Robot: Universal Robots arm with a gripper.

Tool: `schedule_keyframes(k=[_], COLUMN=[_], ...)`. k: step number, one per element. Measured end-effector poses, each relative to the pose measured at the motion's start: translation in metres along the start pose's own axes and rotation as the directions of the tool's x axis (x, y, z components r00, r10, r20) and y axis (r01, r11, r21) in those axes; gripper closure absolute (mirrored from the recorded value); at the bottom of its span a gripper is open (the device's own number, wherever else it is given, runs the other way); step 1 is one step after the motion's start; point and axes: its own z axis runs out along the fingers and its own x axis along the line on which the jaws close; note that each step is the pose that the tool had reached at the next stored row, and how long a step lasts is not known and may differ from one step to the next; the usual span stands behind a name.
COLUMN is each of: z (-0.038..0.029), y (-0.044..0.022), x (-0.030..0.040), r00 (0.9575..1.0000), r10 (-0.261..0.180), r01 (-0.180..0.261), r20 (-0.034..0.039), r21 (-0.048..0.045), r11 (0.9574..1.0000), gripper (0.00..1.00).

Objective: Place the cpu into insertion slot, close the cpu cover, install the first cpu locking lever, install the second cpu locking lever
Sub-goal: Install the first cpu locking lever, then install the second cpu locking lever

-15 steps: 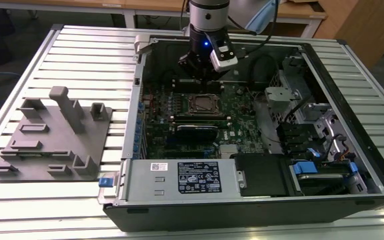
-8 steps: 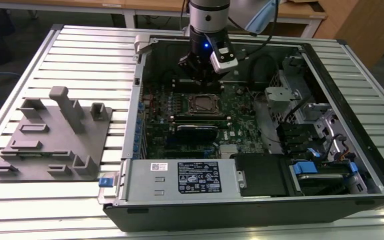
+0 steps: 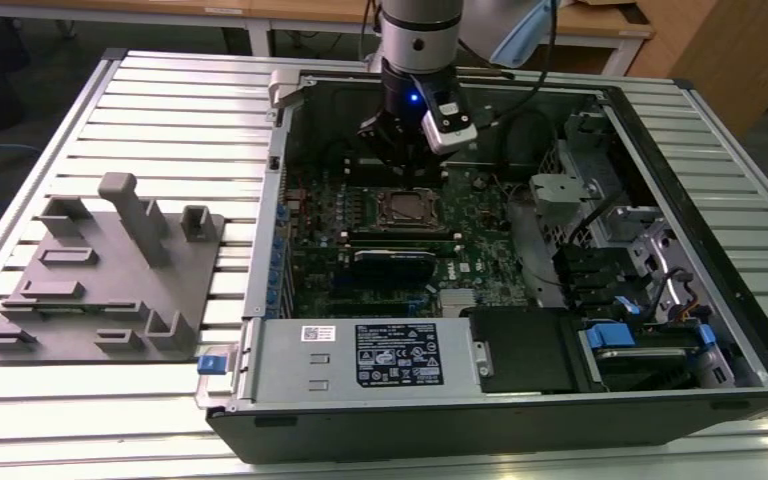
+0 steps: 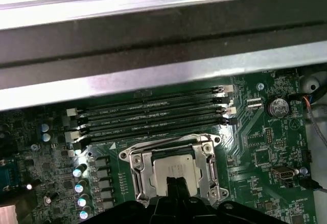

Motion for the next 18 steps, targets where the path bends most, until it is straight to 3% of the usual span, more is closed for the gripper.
schedule_keyframes(k=[3,18], z=[0.0017,0.0021], y=[0.0006,0.0006], x=[-0.0029,-0.003], r00=[1.0,1.0], r10=[0.0,0.0], r01=[0.0,0.0], r20=[0.0003,0.0003], r21=[0.0016,0.0019], r11=[1.0,1.0], gripper=[0.9,0.9])
